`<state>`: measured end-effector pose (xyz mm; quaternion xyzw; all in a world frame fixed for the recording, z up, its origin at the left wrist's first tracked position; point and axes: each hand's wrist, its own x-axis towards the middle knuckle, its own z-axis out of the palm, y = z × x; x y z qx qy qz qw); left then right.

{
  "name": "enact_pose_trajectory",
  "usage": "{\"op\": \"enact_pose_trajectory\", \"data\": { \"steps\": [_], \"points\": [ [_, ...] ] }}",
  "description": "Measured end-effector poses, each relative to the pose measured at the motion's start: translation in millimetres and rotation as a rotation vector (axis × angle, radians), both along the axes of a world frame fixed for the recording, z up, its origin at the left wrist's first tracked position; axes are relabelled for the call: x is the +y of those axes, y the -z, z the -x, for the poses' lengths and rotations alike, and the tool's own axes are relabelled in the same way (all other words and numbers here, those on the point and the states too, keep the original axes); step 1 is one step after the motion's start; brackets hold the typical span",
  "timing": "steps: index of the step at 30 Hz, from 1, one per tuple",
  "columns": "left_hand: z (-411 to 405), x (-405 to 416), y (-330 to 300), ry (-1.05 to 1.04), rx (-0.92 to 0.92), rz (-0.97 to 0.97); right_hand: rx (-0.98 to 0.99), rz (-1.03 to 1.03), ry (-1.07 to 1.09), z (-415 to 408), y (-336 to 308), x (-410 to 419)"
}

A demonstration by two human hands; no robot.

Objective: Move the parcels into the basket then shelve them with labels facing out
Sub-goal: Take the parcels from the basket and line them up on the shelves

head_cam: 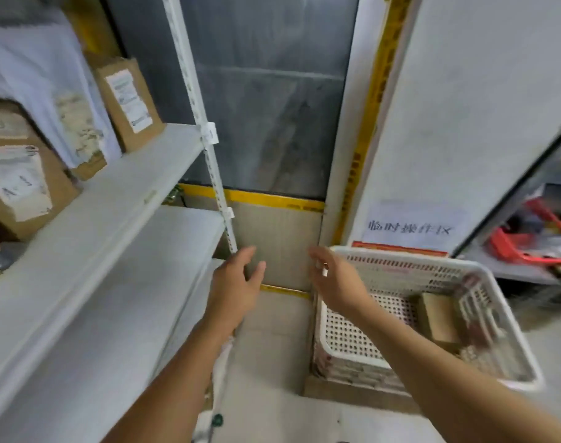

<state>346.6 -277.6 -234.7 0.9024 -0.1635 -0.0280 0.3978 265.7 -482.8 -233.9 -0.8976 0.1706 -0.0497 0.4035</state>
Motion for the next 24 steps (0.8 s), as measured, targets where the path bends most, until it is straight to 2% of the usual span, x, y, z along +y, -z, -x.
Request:
{"op": "enact_pose_trajectory", "data": {
  "steps": [11,24],
  "points": [
    [54,-200,103,0.410,0.283,-0.186,0.267,-0.063,0.366,126,105,-161],
    [86,-424,241,0.553,0.534,-0.392,0.507,-0.160,0.530,173,239,-366]
  ]
}}
